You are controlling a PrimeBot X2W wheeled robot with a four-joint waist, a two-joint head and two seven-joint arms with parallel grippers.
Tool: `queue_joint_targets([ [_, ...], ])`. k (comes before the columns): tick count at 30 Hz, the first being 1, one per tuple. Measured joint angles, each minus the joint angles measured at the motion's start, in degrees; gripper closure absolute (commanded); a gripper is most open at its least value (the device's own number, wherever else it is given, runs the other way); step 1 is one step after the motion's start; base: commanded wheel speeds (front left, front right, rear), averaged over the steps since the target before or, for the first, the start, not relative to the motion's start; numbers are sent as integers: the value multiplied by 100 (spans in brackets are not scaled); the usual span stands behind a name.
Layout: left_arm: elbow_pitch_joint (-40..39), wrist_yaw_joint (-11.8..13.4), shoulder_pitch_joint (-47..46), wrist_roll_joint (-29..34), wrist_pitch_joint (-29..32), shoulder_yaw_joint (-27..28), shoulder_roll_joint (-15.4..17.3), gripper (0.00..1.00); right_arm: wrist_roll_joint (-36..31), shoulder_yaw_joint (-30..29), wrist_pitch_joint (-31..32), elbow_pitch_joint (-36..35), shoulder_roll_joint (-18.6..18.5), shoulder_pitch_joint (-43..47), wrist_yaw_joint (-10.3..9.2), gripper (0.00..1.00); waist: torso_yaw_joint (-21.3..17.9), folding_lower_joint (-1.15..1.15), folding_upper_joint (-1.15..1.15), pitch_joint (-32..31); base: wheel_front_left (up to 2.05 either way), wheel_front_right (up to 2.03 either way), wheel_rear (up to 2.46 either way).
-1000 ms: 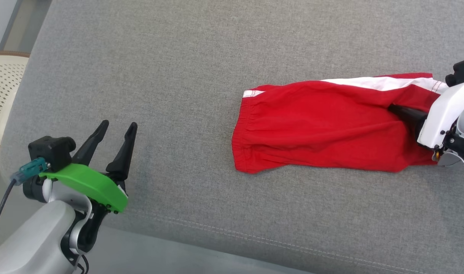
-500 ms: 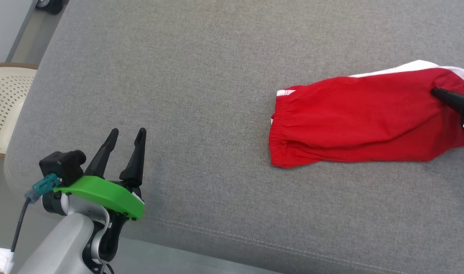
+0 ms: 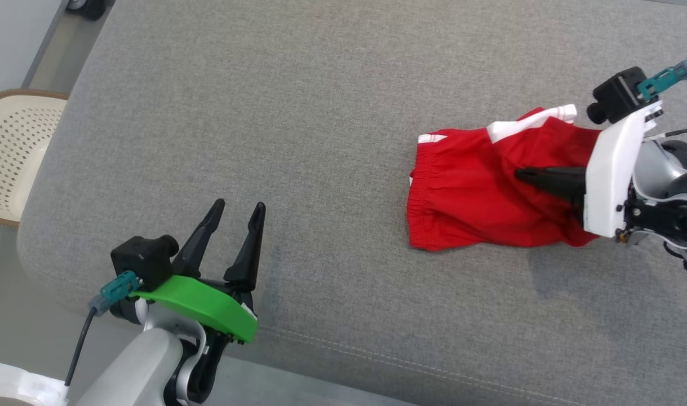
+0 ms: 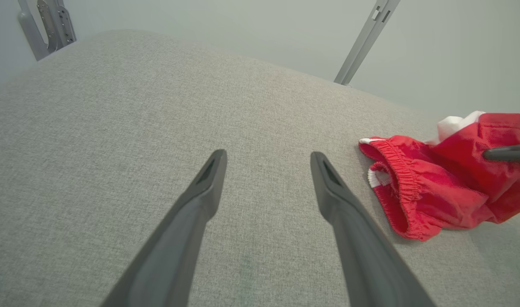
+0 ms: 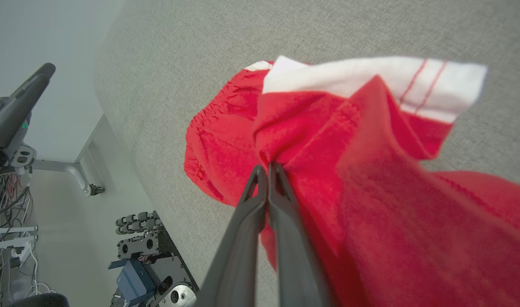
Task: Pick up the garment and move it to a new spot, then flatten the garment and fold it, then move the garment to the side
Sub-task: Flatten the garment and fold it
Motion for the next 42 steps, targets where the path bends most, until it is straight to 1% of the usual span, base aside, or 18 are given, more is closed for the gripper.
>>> queue_joint_targets([
  [6,-25,0,-2,96,0,-93,-87,0,-234,289,202,-232,387,-111,-264,100,150,0,0,57,0,0,0],
  [9,-15,0,-2,129,0,-78,-140,0,-341,407,269,-275,612,-206,-349,100,218,0,0,78,0,0,0],
  [11,1,0,-2,132,0,-56,-143,0,-365,449,300,-294,766,-282,-436,100,242,0,0,89,0,0,0],
  [12,11,0,-2,141,0,-47,-164,0,-416,493,314,-308,873,-325,-512,100,259,0,0,95,0,0,0],
  [14,22,0,-2,141,0,-43,-198,0,-494,543,349,-307,936,-342,-567,100,272,0,0,98,0,0,0],
  [15,26,0,-2,142,0,-42,-208,0,-536,559,357,-299,968,-350,-625,100,276,0,0,99,0,0,0],
  [19,35,0,-2,175,0,-33,-231,0,-621,594,388,-266,1076,-418,-738,100,283,0,0,99,0,0,0],
  [20,36,0,-2,175,0,-29,-238,0,-632,598,388,-256,1098,-433,-742,100,282,0,0,99,0,0,0],
  [21,38,0,-2,175,0,-31,-244,0,-672,598,385,-234,1126,-446,-790,100,279,0,0,99,0,0,0],
  [26,56,0,-2,182,0,-51,-291,0,-809,578,303,-78,1274,-539,-864,100,255,0,0,100,0,0,0],
  [27,57,0,-2,182,0,-51,-305,0,-809,578,279,-64,1318,-539,-892,70,252,0,0,99,0,0,0],
  [28,62,0,-2,183,0,-51,-314,0,-809,580,274,-49,1362,-539,-891,60,250,0,0,95,0,0,0],
  [29,74,0,-2,190,0,-48,-321,0,-808,580,225,-19,1416,-538,-891,55,248,0,0,87,0,0,0],
  [30,82,0,-2,204,0,-40,-321,0,-808,587,216,5,1475,-538,-891,16,244,0,0,73,0,0,0],
  [31,94,0,-2,232,0,-34,-320,0,-808,592,177,13,1532,-537,-891,0,239,0,0,59,0,0,0],
  [36,157,0,-2,276,0,-10,-319,0,-801,591,1,40,1860,-537,-890,0,199,0,0,-25,0,0,0],
  [40,185,0,-1,281,0,-3,-315,0,-797,578,-111,73,1973,-536,-888,0,147,0,0,-92,0,0,0],
  [42,200,0,2,289,0,13,-312,0,-691,471,-243,91,2051,-531,-889,0,120,0,0,-128,0,0,0],
])
